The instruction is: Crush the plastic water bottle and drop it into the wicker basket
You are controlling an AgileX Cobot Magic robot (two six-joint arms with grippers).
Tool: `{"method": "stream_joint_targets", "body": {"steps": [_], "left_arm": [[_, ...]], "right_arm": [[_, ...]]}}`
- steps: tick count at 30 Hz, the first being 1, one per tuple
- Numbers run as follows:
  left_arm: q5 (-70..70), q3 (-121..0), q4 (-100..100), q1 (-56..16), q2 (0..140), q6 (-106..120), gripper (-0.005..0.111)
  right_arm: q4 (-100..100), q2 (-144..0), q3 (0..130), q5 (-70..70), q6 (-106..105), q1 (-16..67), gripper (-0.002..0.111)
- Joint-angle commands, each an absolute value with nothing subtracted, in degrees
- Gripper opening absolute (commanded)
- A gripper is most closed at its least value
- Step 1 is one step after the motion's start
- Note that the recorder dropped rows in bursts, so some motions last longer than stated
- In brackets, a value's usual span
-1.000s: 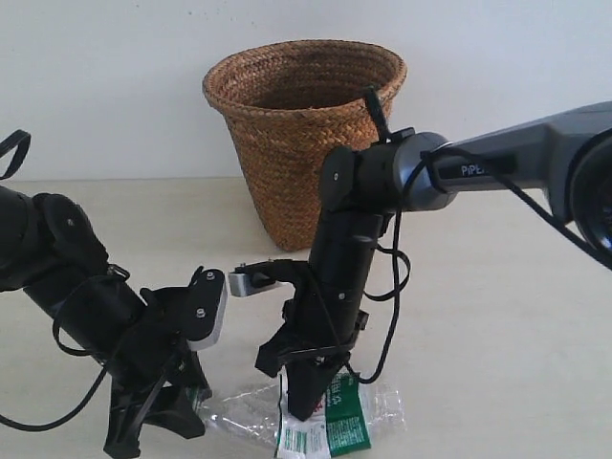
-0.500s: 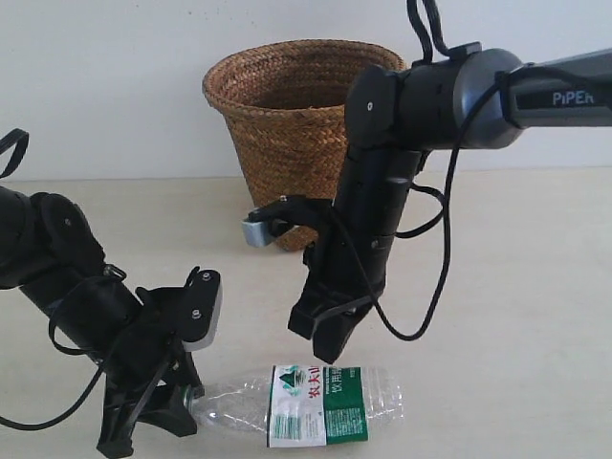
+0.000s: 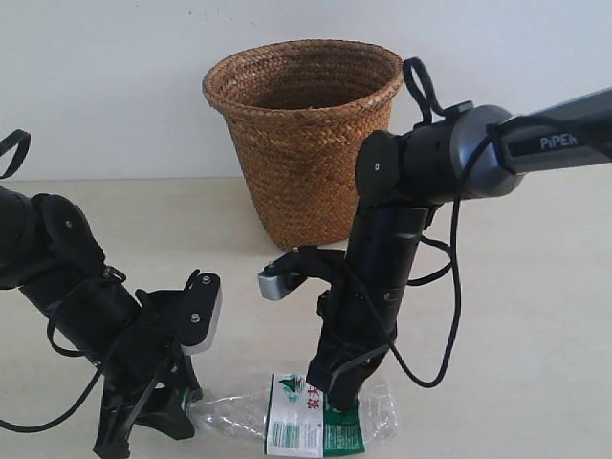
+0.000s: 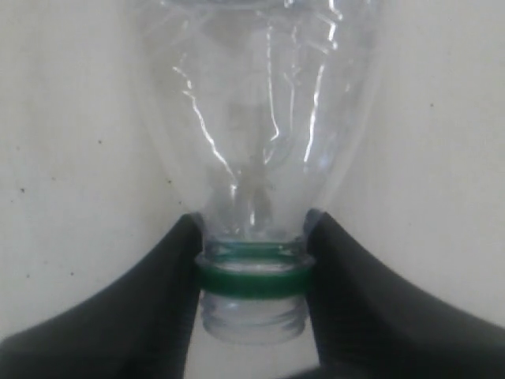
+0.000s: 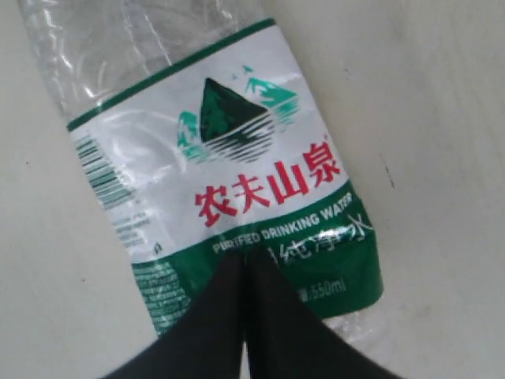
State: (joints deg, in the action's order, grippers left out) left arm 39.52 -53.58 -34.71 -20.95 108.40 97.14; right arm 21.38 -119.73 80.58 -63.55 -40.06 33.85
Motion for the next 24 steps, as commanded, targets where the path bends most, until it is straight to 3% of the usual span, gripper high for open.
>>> {"method": "stream_joint_targets", "body": {"steps": [1, 24], "left_arm": [[39.63, -53.29, -35.05, -20.72, 108.28, 96.84, 0.004], [39.53, -53.29, -35.05, -20.72, 108.28, 95.43, 0.004]], "right_arm": [[17.52, -125.17, 79.31, -61.87, -40.56, 33.72, 0.0], [22.36, -125.77, 79.53, -61.48, -39.59, 30.7, 0.0]]}}
